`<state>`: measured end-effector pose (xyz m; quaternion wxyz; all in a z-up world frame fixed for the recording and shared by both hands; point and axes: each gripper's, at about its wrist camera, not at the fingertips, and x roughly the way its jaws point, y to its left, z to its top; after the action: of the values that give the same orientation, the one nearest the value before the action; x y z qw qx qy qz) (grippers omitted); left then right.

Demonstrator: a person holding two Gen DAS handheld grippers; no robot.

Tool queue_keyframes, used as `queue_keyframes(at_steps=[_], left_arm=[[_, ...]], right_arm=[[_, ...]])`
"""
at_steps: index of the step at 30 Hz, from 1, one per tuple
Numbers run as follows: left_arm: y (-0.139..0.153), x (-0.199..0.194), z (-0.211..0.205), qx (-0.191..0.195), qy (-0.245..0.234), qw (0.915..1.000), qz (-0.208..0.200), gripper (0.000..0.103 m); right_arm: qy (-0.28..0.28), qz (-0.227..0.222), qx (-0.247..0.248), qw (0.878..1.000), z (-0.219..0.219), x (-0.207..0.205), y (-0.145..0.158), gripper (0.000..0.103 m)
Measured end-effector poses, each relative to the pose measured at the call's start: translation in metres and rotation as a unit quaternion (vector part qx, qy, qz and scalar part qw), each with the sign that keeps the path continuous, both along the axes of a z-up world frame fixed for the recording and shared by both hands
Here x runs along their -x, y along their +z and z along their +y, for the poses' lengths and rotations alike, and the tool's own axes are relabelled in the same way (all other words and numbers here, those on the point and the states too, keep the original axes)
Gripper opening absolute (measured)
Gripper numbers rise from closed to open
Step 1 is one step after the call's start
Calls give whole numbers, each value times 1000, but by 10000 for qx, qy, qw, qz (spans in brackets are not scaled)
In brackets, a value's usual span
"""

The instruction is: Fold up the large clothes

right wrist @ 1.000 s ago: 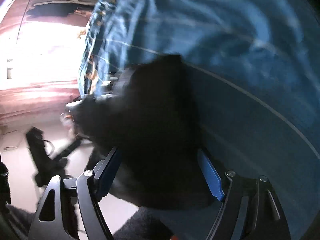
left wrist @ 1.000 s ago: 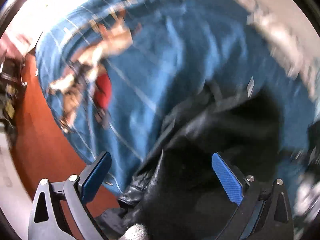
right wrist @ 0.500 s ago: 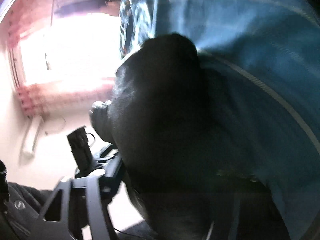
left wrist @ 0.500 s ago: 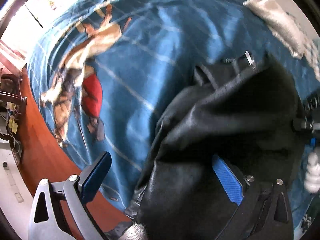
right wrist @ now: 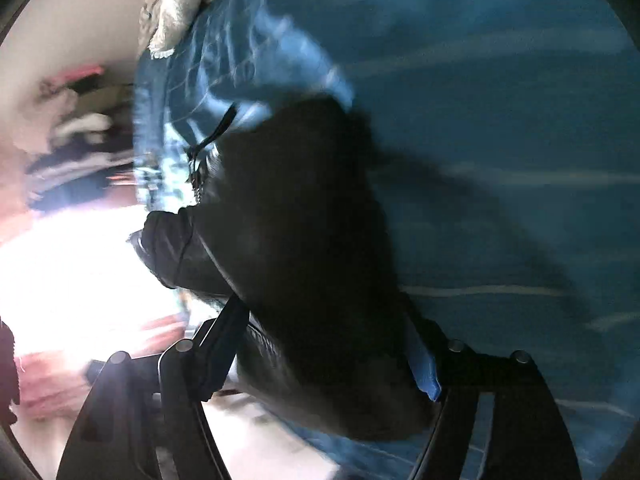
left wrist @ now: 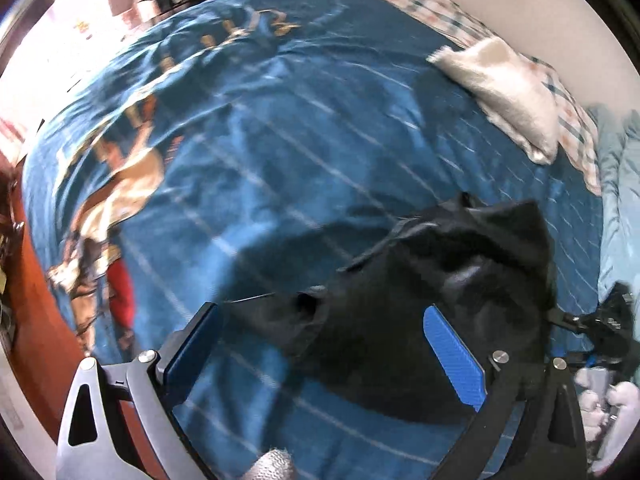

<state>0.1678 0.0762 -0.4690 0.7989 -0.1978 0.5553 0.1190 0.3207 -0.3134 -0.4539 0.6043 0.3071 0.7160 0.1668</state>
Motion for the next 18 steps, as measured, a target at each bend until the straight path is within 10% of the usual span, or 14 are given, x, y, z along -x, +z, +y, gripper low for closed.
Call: queue_keyframes(at_steps=[3,6,11,15,18], left_arm=[[-7,-14,-18,-109,-174,9998,40,103],[-20,-23,-30,-190,-271,9993,169,103],[-39,-31,-39,-374,-442,9977,341,103],[-65,-25,-38,-753,-558,9922,825,103],[-70,-10,-28,-364,-296,9944,951,103]], right_arm=[[192,-969,798,9919,6,0,66,72],[650,-1206,-38,9906,32,-8,95,28],[1385,-814,96,9870,135,-33,53,26],[1229,-309,596,9902,142,-59,-19,20],[1127,-96,534,9921,150,-61,-14,25]])
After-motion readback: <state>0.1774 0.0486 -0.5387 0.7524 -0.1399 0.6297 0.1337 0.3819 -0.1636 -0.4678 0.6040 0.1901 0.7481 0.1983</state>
